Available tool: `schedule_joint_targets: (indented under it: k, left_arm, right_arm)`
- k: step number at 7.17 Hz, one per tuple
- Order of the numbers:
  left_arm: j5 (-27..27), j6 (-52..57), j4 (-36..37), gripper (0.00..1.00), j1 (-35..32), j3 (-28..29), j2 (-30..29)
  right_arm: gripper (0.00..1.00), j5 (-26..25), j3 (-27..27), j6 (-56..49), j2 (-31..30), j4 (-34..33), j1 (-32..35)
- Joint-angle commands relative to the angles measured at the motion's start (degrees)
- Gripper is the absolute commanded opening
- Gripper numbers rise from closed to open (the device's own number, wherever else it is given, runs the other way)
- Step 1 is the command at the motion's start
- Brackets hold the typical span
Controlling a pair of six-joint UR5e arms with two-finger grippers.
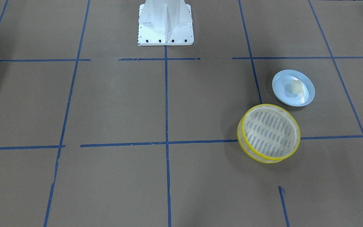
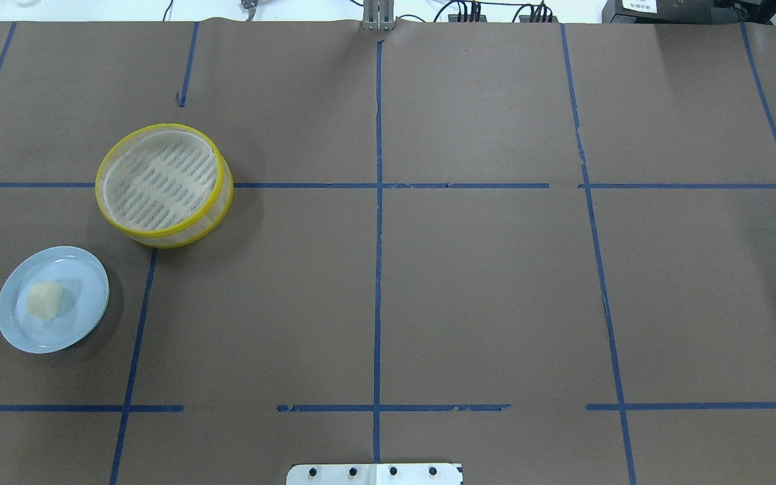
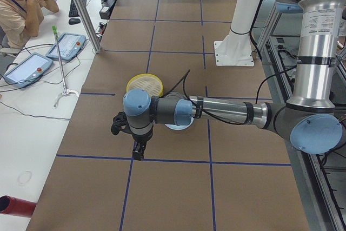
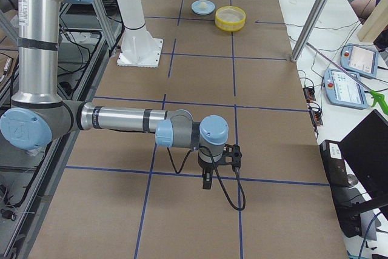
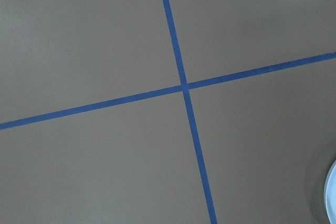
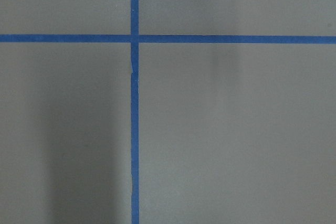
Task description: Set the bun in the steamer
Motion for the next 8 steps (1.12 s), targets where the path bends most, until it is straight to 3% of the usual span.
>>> schedule_joint_targets:
  k: [1, 2, 4, 6, 8]
  left_arm:
    - [-0.2, -12.68, -4.48, 1.0, 3.01, -3.97, 0.67]
    - [0.93, -23.94, -7.01, 1.0, 9.92, -7.3, 1.37]
    - [1.47, -43.37, -18.24, 0.97, 15.92, -8.13, 2.52]
    - [5.39, -46.72, -23.29, 1.0, 20.09, -8.56, 2.26]
    - [5.77, -53.96, -28.53, 0.98, 27.61, -7.69, 4.0]
  right_arm:
    - [1.0, 0.0, 0.0, 0.0, 0.0, 0.0, 0.0]
    - [1.0, 0.0, 0.0, 0.0, 0.0, 0.0, 0.0]
    - [1.0, 0.0, 0.0, 0.0, 0.0, 0.0, 0.0]
    - [1.0, 0.0, 0.0, 0.0, 0.0, 0.0, 0.0]
    - [1.0, 0.0, 0.0, 0.0, 0.0, 0.0, 0.0]
